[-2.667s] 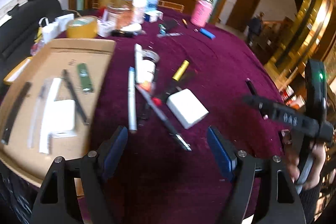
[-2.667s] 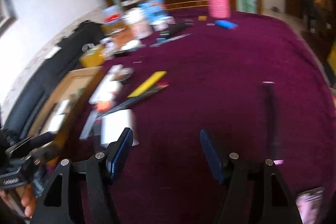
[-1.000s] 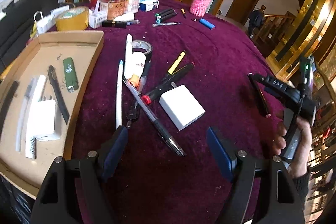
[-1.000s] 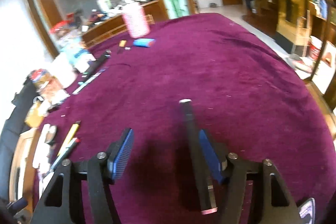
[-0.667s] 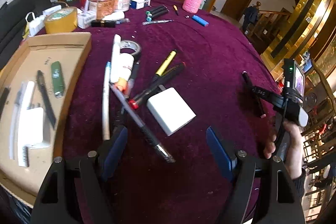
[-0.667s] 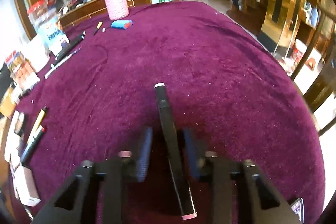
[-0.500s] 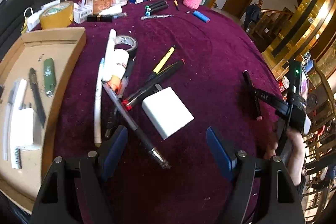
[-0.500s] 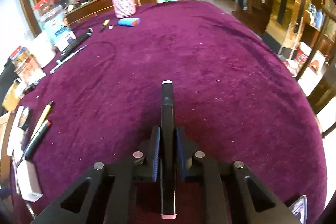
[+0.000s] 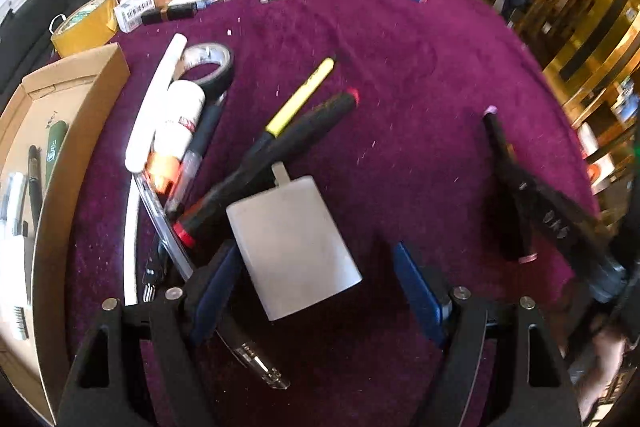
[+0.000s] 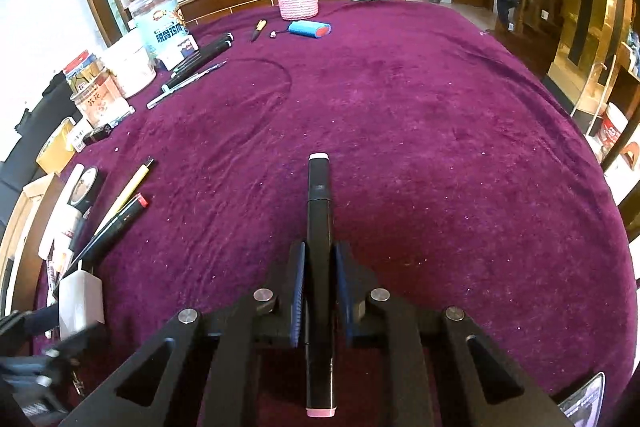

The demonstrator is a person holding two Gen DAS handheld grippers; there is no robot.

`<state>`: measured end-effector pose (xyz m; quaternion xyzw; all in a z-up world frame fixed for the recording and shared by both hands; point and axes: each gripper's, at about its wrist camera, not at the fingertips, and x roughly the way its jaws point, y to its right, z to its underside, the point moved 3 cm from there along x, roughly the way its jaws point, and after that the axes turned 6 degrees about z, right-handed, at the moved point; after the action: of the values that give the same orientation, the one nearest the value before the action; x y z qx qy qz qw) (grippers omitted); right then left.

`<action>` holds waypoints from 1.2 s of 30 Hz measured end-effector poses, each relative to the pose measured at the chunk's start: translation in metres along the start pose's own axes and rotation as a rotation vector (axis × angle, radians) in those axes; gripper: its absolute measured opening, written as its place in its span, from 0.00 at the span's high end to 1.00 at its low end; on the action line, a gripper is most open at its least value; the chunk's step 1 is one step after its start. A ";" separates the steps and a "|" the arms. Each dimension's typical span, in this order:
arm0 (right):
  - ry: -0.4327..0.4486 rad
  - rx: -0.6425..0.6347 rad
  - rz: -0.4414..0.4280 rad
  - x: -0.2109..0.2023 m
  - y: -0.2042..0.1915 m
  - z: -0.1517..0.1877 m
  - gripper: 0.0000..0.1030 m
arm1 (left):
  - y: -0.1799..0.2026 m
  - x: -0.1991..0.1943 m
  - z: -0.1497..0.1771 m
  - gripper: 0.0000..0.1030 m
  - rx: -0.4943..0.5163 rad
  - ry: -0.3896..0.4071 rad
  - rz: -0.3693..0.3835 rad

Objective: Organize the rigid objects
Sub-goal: 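Grasp the red-tipped black marker with the right gripper while the left grasps the white square charger, then carry the black marker and white charger into the tray and lower them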

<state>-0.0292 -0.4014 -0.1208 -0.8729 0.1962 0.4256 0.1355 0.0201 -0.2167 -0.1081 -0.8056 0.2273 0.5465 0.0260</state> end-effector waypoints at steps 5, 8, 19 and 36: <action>-0.001 -0.006 0.005 -0.002 -0.001 0.002 0.85 | -0.007 -0.006 0.010 0.47 0.008 0.016 -0.013; 0.001 -0.015 0.010 -0.001 -0.002 0.001 0.85 | -0.006 -0.011 0.018 0.48 0.019 0.009 0.004; 0.016 -0.033 -0.115 -0.007 -0.013 0.003 0.85 | -0.004 -0.020 0.026 0.50 0.056 0.058 0.032; 0.109 -0.127 -0.235 -0.046 -0.057 0.004 0.85 | -0.057 -0.095 0.068 0.53 -0.055 0.190 0.201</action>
<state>-0.0324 -0.3390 -0.0826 -0.9186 0.0723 0.3701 0.1181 -0.0446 -0.1135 -0.0621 -0.8274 0.2931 0.4735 -0.0726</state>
